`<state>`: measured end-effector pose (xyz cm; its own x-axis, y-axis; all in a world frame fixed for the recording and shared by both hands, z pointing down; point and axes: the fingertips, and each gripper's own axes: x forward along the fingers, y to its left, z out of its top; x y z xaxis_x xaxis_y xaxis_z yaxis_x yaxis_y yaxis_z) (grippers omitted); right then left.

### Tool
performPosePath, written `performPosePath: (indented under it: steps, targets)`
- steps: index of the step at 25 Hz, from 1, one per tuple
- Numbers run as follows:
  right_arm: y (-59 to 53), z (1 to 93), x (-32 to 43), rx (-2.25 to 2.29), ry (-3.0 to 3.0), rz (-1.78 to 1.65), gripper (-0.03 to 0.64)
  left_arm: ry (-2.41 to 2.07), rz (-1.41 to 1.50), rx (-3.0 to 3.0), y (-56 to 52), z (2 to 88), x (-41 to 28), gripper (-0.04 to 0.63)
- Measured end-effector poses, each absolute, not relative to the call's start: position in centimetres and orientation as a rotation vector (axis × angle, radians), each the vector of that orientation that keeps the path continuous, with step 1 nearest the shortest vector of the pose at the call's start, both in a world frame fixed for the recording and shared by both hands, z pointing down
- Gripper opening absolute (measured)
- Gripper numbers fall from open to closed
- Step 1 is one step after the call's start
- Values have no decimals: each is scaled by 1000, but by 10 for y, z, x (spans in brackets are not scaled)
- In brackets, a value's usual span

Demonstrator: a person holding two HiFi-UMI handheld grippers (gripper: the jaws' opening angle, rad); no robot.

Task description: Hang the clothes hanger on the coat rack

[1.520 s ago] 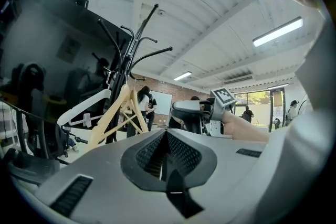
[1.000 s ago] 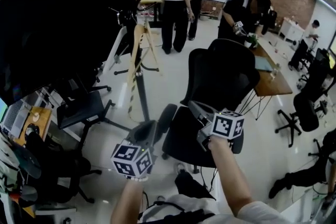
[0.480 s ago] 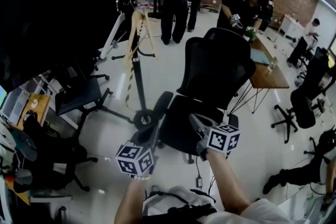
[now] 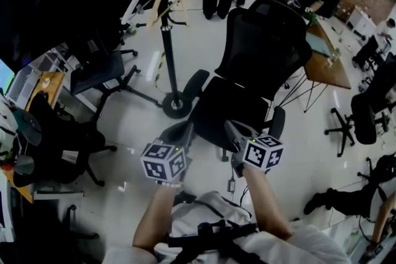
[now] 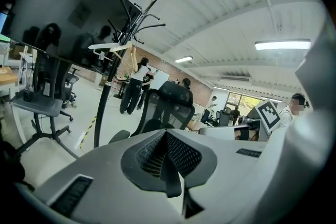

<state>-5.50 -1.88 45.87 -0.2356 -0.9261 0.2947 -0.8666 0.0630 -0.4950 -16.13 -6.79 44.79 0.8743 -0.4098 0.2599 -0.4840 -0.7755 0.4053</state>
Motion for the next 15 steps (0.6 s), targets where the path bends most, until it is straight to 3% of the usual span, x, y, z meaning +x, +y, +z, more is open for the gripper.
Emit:
performPosePath:
  steps: [15]
  targets:
    - [8, 444, -69, -1816, 2236, -848, -2, -679, 234, 2579, -27, 444, -168, -2]
